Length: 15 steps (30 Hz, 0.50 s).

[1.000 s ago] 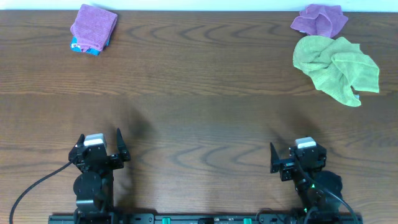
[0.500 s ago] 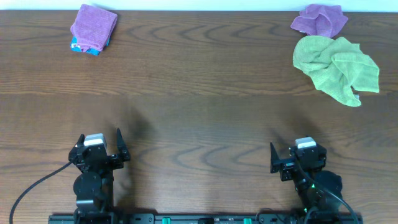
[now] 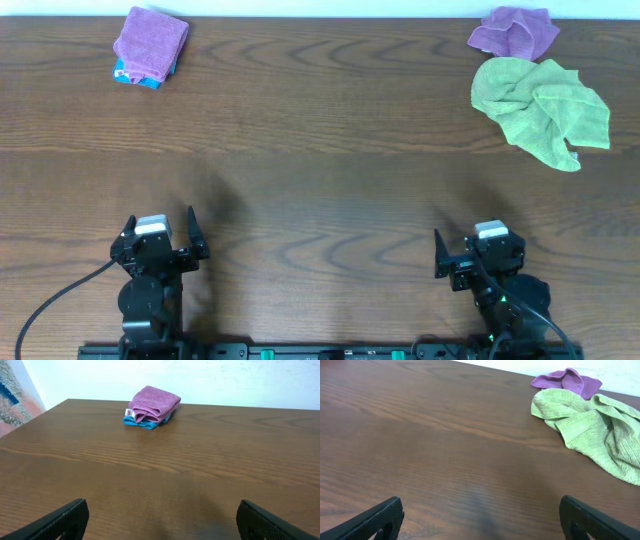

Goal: Fold the cloth

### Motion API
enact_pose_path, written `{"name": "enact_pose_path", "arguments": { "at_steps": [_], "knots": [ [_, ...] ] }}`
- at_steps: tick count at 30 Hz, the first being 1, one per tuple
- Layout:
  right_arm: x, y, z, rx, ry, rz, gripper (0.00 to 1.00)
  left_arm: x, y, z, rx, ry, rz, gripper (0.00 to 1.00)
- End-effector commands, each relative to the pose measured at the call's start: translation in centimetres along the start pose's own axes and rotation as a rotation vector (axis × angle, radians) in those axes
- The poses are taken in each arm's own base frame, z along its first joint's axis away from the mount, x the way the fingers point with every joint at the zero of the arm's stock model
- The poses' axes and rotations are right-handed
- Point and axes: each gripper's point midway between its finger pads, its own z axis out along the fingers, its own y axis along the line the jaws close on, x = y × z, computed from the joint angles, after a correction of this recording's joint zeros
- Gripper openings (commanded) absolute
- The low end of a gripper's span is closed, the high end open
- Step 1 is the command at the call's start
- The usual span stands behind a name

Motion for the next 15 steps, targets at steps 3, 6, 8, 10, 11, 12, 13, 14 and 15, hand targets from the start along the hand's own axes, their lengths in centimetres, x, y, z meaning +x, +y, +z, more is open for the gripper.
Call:
{"name": "enact_pose_path", "arguments": {
  "at_steps": [3,6,8,10,11,12,13,14,15],
  "knots": [
    [-0.01,-0.25,-0.01,0.012,-0.004,-0.011,0.99,1.34,0.42,0.3,-0.024,0.029,0.017,0.95],
    [0.0,-0.25,0.0,0.012,-0.004,-0.011,0.99,1.34,0.42,0.3,-0.024,0.029,0.017,0.95],
    [0.0,-0.25,0.0,0.012,-0.004,-0.011,0.99,1.34,0.42,0.3,-0.024,0.029,0.017,0.95],
    [-0.03,-0.25,-0.01,0.012,-0.005,-0.012,0.99,1.34,0.42,0.3,-0.024,0.029,0.017,0.95],
    [-0.03,-0.25,-0.01,0.012,-0.005,-0.011,0.99,1.34,0.42,0.3,-0.024,0.029,0.017,0.95],
    [-0.01,-0.23,0.0,0.011,-0.005,-0.011,0.99,1.34,0.42,0.3,-0.024,0.029,0.017,0.95],
    [-0.02,-0.18,-0.01,0.008,-0.005,-0.011,0.99,1.34,0.42,0.3,-0.024,0.029,0.017,0.95],
    [-0.01,-0.13,0.0,0.005,-0.005,-0.01,0.99,1.34,0.42,0.3,-0.024,0.029,0.017,0.95],
    [-0.04,-0.08,-0.01,0.002,-0.006,-0.002,0.99,1.34,0.42,0.3,-0.024,0.029,0.017,0.95]
  ]
}}
